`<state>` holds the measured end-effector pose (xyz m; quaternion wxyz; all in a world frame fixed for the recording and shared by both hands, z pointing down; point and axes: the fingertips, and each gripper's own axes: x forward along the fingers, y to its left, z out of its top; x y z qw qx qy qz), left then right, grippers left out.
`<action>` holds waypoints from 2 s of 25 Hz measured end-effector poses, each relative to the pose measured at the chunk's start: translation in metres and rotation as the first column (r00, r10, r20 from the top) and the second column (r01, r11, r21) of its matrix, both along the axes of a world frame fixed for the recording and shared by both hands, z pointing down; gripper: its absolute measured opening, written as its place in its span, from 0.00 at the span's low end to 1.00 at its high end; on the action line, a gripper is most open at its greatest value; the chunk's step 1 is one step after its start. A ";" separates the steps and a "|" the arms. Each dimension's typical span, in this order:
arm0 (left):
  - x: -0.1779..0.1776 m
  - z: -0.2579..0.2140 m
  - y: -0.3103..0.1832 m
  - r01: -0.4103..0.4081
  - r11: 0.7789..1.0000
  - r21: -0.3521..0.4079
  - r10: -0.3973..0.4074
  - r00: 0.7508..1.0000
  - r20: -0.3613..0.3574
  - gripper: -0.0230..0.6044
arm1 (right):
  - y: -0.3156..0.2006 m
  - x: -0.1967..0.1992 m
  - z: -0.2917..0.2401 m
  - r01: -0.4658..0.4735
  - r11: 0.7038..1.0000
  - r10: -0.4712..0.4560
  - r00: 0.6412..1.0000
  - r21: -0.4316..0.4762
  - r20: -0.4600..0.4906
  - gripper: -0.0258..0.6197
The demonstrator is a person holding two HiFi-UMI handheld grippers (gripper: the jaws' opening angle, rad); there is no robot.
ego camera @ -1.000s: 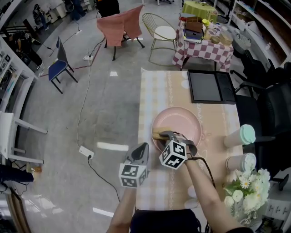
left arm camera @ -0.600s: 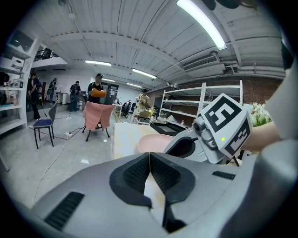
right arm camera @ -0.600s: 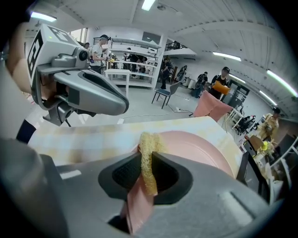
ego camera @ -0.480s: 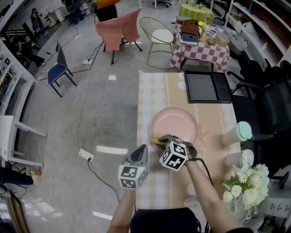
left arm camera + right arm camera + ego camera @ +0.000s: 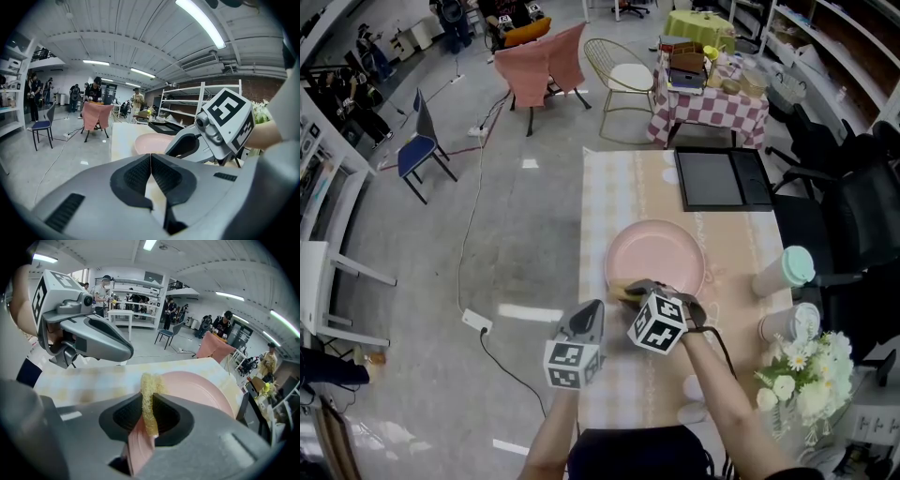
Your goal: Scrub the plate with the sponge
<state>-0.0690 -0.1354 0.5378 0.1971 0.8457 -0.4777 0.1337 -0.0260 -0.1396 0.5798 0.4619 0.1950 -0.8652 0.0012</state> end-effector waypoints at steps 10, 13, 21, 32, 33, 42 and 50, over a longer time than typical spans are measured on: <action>0.000 -0.002 -0.006 -0.003 1.000 -0.002 0.003 1.000 -0.013 0.05 | -0.013 0.010 -0.025 -0.042 0.998 0.040 0.999 0.044 0.028 0.14; 0.003 -0.004 -0.012 -0.004 1.000 0.002 0.004 1.000 -0.028 0.05 | -0.023 0.015 -0.030 -0.058 0.997 0.056 0.998 0.059 0.028 0.14; 0.006 -0.003 -0.024 -0.005 1.000 0.004 0.005 0.999 -0.035 0.05 | -0.046 0.024 -0.039 -0.097 0.991 0.095 0.995 0.096 0.027 0.14; 0.008 0.004 -0.030 -0.013 1.000 -0.005 0.013 0.999 -0.038 0.05 | -0.086 0.042 -0.048 -0.135 0.976 0.141 0.990 0.171 -0.024 0.14; 0.008 0.004 -0.031 -0.011 1.000 -0.005 0.011 0.999 -0.039 0.05 | -0.089 0.043 -0.050 -0.140 0.974 0.147 0.989 0.177 -0.025 0.14; 0.004 0.006 -0.039 0.002 1.000 -0.011 -0.003 0.999 -0.035 0.05 | -0.117 0.048 -0.048 -0.114 0.968 0.134 0.988 0.223 -0.073 0.14; -0.001 0.011 -0.044 0.028 0.999 -0.027 -0.029 0.999 -0.033 0.05 | -0.139 0.056 -0.031 -0.089 0.960 0.126 0.984 0.267 -0.127 0.14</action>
